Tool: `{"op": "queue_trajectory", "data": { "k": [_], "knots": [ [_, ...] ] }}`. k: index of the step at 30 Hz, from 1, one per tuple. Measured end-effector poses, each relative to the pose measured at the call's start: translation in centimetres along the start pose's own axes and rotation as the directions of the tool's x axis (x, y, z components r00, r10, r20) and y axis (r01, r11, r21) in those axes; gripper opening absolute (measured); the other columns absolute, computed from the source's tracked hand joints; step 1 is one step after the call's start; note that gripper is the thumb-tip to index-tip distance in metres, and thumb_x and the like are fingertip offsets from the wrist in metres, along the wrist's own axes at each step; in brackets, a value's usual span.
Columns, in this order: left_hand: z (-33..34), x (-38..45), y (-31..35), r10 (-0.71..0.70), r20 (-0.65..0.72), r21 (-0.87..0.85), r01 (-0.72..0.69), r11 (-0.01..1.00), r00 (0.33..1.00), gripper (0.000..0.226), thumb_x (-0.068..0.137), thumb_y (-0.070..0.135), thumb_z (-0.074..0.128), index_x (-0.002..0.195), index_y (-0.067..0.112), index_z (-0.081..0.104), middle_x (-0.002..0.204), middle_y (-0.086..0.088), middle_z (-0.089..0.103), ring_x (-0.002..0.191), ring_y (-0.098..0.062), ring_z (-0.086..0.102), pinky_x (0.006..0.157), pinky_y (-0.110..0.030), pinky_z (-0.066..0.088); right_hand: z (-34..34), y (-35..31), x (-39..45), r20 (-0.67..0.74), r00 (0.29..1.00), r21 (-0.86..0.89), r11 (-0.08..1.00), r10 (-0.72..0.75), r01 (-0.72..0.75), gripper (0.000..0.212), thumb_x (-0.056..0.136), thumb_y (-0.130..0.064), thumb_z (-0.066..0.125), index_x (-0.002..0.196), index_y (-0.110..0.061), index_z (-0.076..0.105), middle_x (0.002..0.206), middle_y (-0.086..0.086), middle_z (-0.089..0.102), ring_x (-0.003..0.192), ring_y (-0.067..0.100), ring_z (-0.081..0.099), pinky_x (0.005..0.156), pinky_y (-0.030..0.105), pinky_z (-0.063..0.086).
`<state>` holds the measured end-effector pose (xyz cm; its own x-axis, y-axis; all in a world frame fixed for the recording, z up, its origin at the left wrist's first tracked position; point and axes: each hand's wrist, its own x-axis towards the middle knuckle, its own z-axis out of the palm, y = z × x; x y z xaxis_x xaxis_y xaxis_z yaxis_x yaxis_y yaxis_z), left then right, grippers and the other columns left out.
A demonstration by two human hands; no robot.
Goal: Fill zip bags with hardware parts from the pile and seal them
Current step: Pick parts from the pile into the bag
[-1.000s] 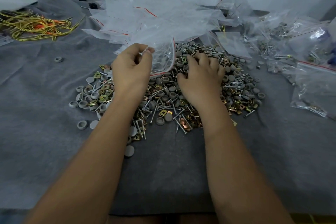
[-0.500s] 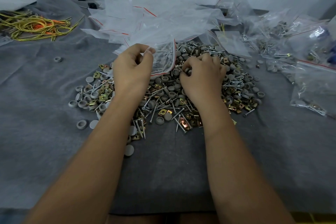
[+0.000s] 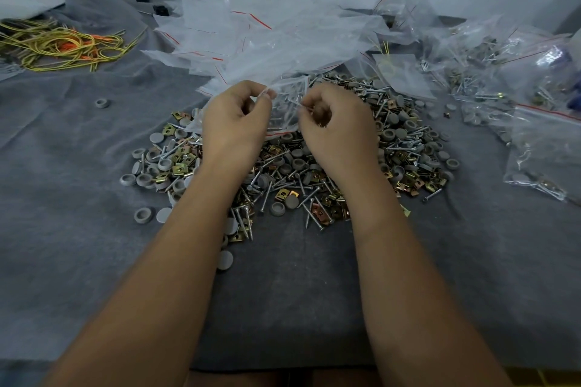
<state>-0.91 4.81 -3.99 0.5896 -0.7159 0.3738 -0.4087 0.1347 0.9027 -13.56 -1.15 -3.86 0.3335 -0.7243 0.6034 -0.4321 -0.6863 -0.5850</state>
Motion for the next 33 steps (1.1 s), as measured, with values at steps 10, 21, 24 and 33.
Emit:
{"op": "queue_trajectory", "data": {
  "k": [10, 21, 24, 33],
  "knots": [
    [0.3, 0.0, -0.5, 0.07, 0.161, 0.07, -0.082, 0.994, 0.984, 0.018, 0.093, 0.022, 0.056, 0.084, 0.034, 0.066, 0.047, 0.016, 0.046, 0.045, -0.001, 0.038, 0.046, -0.021, 0.032, 0.3, -0.1, -0.4, 0.154, 0.982, -0.298, 0.943, -0.109, 0.151, 0.017, 0.091, -0.033, 0.062, 0.104, -0.031, 0.073, 0.076, 0.0, 0.071, 0.072, 0.024, 0.064, 0.061, 0.027, 0.032],
    [-0.1, 0.2, -0.2, 0.005, -0.098, -0.01, -0.006, 1.0, 0.995, 0.017, 0.095, 0.02, 0.053, 0.089, 0.023, 0.069, 0.049, 0.012, 0.038, 0.045, -0.006, 0.032, 0.048, -0.026, 0.034, -1.1, 0.0, 0.3, -0.311, 0.932, 0.069, 0.982, 0.187, -0.174, 0.009, 0.092, -0.019, 0.052, 0.085, -0.019, 0.058, 0.063, -0.005, 0.055, 0.058, 0.017, 0.053, 0.054, 0.037, 0.046],
    [-0.4, 0.2, 0.2, 0.058, -0.225, -0.068, -0.075, 0.995, 0.973, 0.019, 0.094, 0.017, 0.05, 0.092, 0.021, 0.068, 0.059, 0.006, 0.044, 0.049, -0.003, 0.033, 0.047, -0.022, 0.029, -1.3, 0.5, 0.6, -0.252, 0.91, 0.053, 0.944, 0.329, -0.327, 0.011, 0.09, -0.018, 0.051, 0.095, -0.023, 0.06, 0.083, -0.003, 0.063, 0.08, 0.025, 0.06, 0.074, 0.046, 0.052],
    [-0.9, 0.2, -0.3, 0.204, -0.288, 0.143, -0.168, 0.975, 0.936, 0.021, 0.093, 0.032, 0.045, 0.096, 0.027, 0.065, 0.05, 0.018, 0.047, 0.046, -0.003, 0.037, 0.05, -0.026, 0.031, -0.2, 1.2, 0.1, 0.15, 0.96, -0.47, 0.871, 0.236, -0.141, 0.039, 0.096, -0.028, 0.049, 0.134, -0.031, 0.055, 0.138, -0.002, 0.045, 0.13, 0.023, 0.031, 0.106, 0.041, 0.021]
  ]
}}
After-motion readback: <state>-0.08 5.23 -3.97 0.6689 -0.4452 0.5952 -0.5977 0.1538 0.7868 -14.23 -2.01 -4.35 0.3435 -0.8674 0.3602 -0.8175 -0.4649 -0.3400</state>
